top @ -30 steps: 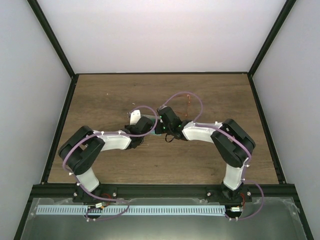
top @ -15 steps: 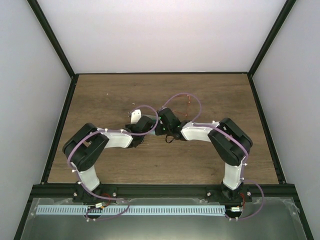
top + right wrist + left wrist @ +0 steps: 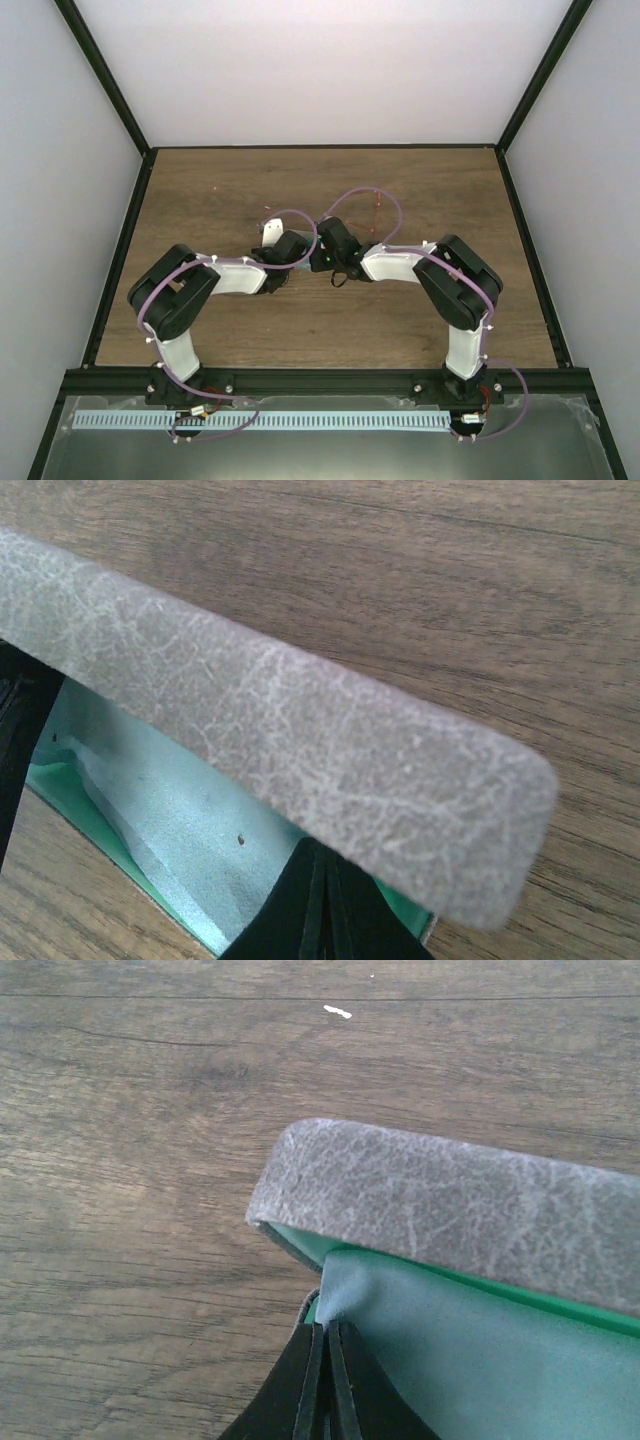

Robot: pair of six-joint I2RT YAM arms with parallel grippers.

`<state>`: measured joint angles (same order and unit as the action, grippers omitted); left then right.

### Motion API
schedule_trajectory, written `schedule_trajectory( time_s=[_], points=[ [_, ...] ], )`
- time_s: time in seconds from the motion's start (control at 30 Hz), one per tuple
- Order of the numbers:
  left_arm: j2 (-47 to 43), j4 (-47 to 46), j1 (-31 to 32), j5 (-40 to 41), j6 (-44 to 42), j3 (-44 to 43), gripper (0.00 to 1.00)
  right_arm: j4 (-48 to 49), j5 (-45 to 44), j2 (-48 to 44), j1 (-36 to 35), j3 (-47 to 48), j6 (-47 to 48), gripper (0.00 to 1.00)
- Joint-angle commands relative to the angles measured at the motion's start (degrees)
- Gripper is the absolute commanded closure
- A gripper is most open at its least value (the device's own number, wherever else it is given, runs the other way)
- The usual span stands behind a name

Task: Organize the sunglasses
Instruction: Place the glasses cleaning cloth in the sunglasses case.

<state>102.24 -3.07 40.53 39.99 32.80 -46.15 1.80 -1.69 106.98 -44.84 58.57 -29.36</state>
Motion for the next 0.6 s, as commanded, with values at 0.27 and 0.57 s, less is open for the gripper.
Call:
schedule_trajectory(
  time_s=[0.27, 0.57],
  points=[
    [-1.3, 2.9, -0.3, 1.1, 0.7, -0.9, 0.94, -0.6, -0.6, -1.8, -0.5, 1.7, 0.5, 0.94],
    [-1.1, 4.2, -0.3, 1.4, 1.2, -1.6, 0.88, 0.1, -0.1, -4.0, -0.5, 0.6, 0.6, 0.8]
  ],
)
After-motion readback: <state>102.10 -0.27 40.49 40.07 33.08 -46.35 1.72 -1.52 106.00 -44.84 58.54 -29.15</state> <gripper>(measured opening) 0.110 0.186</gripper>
